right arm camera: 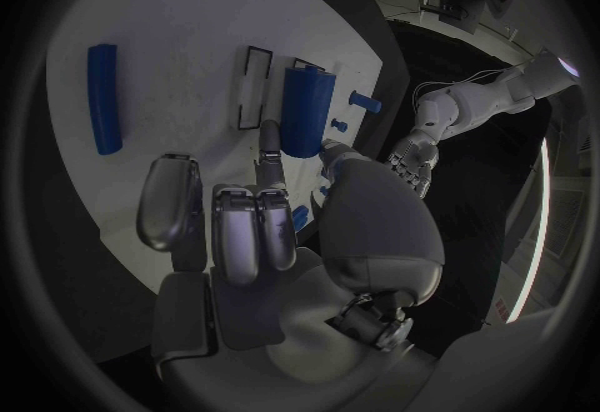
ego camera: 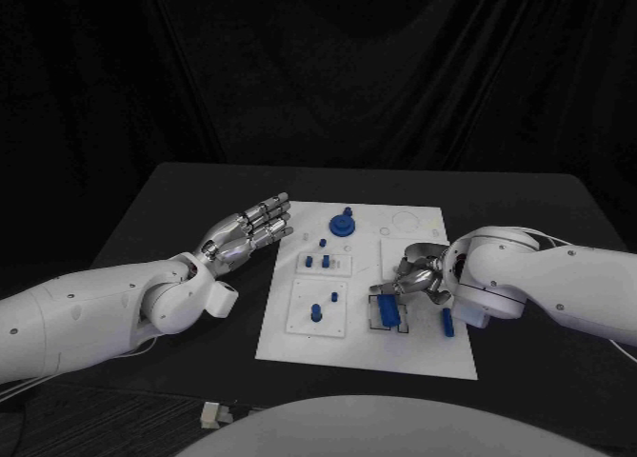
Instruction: Assemble the parts on the task board
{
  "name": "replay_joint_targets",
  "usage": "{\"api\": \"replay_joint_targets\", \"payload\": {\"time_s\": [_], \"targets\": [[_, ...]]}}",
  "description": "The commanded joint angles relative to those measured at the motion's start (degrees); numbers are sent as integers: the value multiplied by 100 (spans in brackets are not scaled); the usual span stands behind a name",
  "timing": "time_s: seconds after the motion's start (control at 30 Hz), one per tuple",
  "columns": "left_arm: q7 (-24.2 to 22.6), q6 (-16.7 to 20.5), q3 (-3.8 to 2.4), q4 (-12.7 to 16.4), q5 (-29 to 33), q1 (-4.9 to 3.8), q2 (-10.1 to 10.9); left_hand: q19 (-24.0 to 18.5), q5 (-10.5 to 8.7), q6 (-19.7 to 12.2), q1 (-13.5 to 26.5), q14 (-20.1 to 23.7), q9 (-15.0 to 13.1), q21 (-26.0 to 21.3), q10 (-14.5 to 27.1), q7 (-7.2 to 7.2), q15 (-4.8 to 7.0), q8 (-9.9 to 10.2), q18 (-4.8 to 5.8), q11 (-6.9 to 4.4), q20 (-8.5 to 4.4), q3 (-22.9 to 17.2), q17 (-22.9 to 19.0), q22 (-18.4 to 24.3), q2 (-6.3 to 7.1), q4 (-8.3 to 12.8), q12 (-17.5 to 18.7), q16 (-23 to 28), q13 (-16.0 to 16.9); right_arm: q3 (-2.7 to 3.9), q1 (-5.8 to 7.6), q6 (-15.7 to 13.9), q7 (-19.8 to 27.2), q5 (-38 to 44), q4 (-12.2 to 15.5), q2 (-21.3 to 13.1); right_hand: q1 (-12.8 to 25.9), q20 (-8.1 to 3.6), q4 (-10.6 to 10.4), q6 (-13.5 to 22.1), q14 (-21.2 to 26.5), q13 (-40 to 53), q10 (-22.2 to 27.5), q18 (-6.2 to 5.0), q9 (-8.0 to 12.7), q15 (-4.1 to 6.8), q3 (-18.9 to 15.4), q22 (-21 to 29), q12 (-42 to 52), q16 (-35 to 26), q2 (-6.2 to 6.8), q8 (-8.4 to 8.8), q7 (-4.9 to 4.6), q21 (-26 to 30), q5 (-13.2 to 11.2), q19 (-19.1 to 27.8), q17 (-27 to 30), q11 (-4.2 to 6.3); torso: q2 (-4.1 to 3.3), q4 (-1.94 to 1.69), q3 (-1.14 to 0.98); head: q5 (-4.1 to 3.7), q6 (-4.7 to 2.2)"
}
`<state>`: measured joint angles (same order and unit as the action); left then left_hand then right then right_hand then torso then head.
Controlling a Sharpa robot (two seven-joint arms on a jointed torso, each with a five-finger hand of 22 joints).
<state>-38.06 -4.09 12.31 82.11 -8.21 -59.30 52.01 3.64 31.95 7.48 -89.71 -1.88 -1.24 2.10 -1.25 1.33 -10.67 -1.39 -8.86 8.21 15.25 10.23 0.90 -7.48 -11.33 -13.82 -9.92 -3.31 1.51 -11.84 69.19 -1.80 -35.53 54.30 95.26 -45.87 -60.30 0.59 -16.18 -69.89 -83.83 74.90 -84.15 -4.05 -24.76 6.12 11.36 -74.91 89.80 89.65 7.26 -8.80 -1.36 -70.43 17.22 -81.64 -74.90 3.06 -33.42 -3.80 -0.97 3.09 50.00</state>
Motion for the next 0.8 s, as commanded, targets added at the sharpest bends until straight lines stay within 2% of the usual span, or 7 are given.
{"api": "replay_joint_targets", "payload": {"time_s": [0.03, 0.33, 0.53, 0.63, 0.8], "targets": [[-56, -64, -5, 8, 30, 8, -8, -7, 39, -7, -62, -10, -7, 23, -8, 0, -48, -22, 12, 48, 39, -1, 9, 0, 18, 51, -29, -39, 9, 0, -18, 125, -85, 74, 4, 10, 115, 15, 10, 54, -617, 1510, -585, -53, -7, -42, 44, -848, 20, 35, 37, 35, -17, 51, -154, 23, -1510, -49, 5, -3, -3, -4, 0], [-44, -76, -5, 1, 30, 8, -15, -6, 46, -10, -67, -10, -7, 24, -8, 0, -52, -21, 16, 49, 39, -3, 9, 0, 19, 57, -30, -40, 9, 0, -21, 190, -90, 114, 62, -8, 243, 27, -39, 49, -617, 1510, -585, -55, -43, -48, -83, -846, 20, 35, 72, 51, -22, 89, -585, 4, -1510, -56, 3, -1, -2, -2, 0], [-36, -84, -5, -4, 30, 8, -15, -4, 52, -9, -72, -12, -7, 25, -8, 1, -57, -21, 21, 51, 39, -6, 9, -3, 21, 64, -33, -43, 9, 0, -22, 205, -94, 120, 141, -22, 290, 25, -50, 33, -617, 1510, -585, -56, -53, -47, -98, -846, 20, 35, 44, 47, -19, 96, -618, -1, -1510, -52, 1, 2, -2, -3, 0], [-31, -88, -5, -4, 30, 9, -14, -4, 52, -9, -72, -12, -7, 25, -8, 1, -57, -21, 21, 51, 39, -6, 9, -3, 21, 64, -33, -43, 9, 0, -22, 212, -97, 126, 160, -22, 434, 23, -52, 29, -617, 1510, -585, -56, -64, -44, -104, -848, 20, 35, -64, 51, -18, 104, -573, -9, -1510, -50, -1, 2, -1, -3, 0], [-20, -95, -5, -2, 30, 9, -9, 2, 59, -8, -78, -17, -7, 28, -9, 3, -63, -22, 26, 53, 40, -9, 11, -11, 23, 71, -35, -51, 9, 0, -23, 217, -106, 160, 160, -24, 502, 23, -55, 24, -617, 1510, -585, -57, -72, -43, -111, -847, 20, 35, -96, 51, -16, 115, -565, -9, -1510, -49, 1, 2, -2, 3, 0]]}}
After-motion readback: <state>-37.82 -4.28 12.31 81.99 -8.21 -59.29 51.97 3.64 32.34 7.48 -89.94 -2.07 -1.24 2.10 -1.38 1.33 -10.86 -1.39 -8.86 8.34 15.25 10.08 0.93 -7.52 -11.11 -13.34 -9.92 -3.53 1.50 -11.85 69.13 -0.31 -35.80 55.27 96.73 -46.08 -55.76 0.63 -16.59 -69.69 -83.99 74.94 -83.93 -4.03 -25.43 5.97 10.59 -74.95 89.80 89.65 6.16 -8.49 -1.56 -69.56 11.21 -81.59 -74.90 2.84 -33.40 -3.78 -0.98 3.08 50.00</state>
